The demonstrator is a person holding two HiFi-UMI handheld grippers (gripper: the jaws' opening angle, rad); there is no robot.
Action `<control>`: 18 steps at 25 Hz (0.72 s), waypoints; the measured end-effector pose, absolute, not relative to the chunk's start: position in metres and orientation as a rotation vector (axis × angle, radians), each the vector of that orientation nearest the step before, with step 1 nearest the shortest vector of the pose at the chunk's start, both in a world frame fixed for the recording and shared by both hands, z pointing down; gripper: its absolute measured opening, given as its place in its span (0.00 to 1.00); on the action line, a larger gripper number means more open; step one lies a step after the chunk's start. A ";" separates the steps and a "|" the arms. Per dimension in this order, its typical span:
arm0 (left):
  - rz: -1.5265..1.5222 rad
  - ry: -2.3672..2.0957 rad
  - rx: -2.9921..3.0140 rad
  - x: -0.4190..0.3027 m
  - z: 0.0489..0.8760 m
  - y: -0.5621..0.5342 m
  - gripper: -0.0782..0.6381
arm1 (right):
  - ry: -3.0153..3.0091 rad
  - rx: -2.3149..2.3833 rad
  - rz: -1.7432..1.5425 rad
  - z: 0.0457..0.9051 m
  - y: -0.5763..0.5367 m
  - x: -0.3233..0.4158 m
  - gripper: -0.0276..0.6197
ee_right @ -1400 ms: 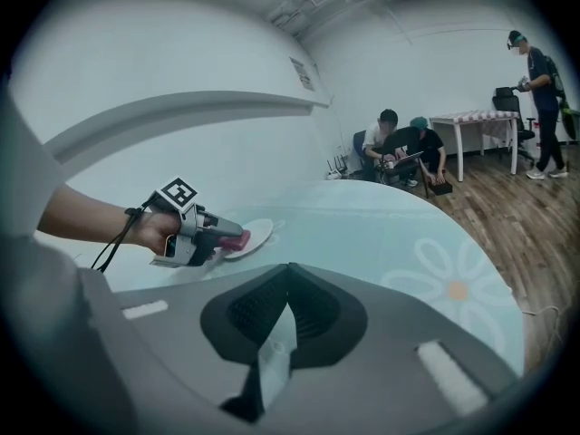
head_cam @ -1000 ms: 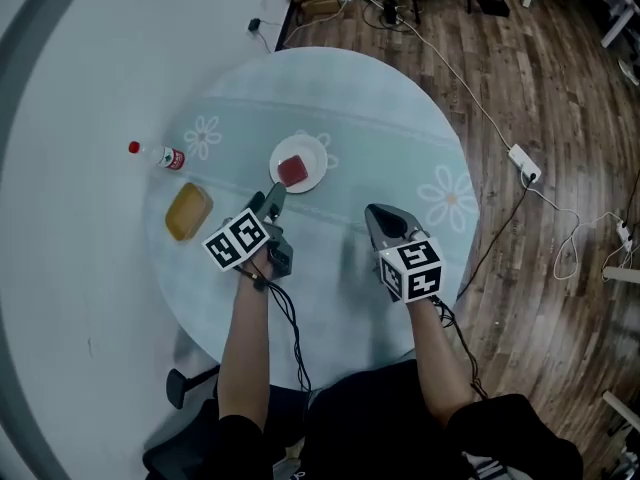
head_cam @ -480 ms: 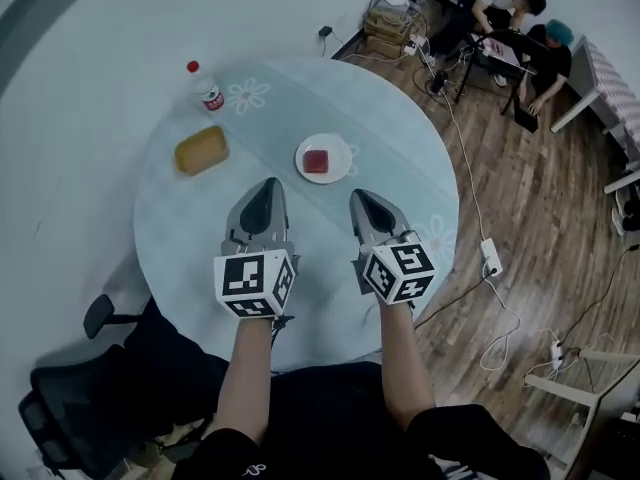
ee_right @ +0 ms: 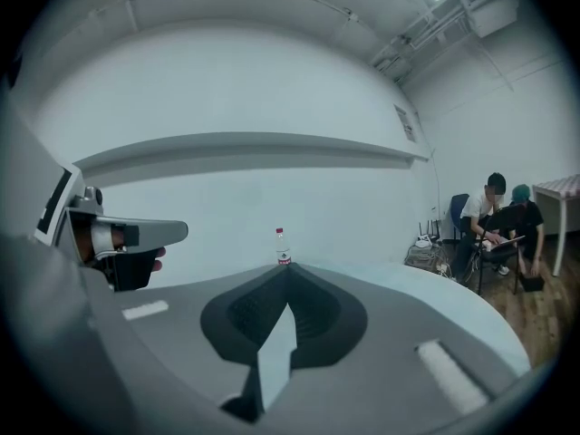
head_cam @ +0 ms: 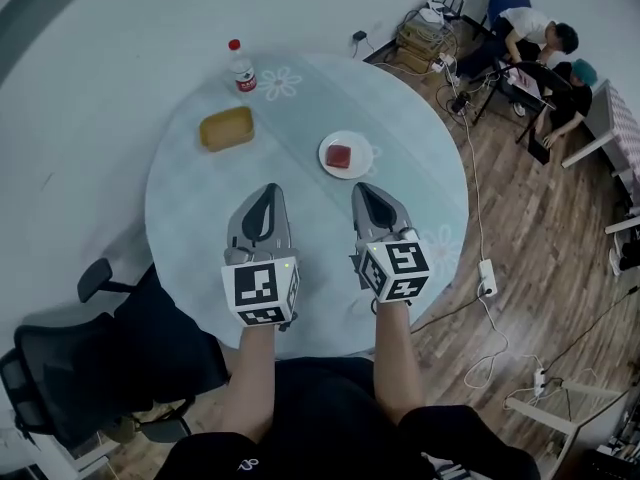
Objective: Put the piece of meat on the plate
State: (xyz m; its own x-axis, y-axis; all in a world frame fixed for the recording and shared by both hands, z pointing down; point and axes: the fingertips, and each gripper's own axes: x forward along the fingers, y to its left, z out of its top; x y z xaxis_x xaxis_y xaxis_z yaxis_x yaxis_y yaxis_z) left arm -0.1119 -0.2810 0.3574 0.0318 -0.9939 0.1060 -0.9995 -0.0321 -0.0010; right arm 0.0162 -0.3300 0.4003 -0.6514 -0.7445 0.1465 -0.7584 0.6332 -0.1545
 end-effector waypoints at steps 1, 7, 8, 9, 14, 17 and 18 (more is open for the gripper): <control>0.118 -2.125 2.208 -0.110 0.359 -0.281 0.11 | -2.778 1.278 0.310 0.400 -0.329 0.015 0.06; 0.120 -2.086 2.242 -0.092 0.363 -0.279 0.11 | -2.784 1.285 0.317 0.399 -0.322 0.024 0.06; 0.123 -2.094 2.239 -0.091 0.363 -0.279 0.11 | -2.791 1.285 0.335 0.400 -0.322 0.026 0.06; 0.127 -2.102 2.233 -0.090 0.364 -0.279 0.11 | -2.799 1.283 0.355 0.400 -0.323 0.027 0.06; 0.140 -2.108 2.228 -0.089 0.363 -0.282 0.11 | -2.813 1.260 0.377 0.400 -0.326 0.026 0.06; 0.148 -2.101 2.230 -0.087 0.366 -0.284 0.11 | -2.818 1.243 0.373 0.401 -0.327 0.024 0.06; 0.151 -2.099 2.229 -0.087 0.367 -0.284 0.11 | -2.819 1.237 0.371 0.402 -0.328 0.023 0.06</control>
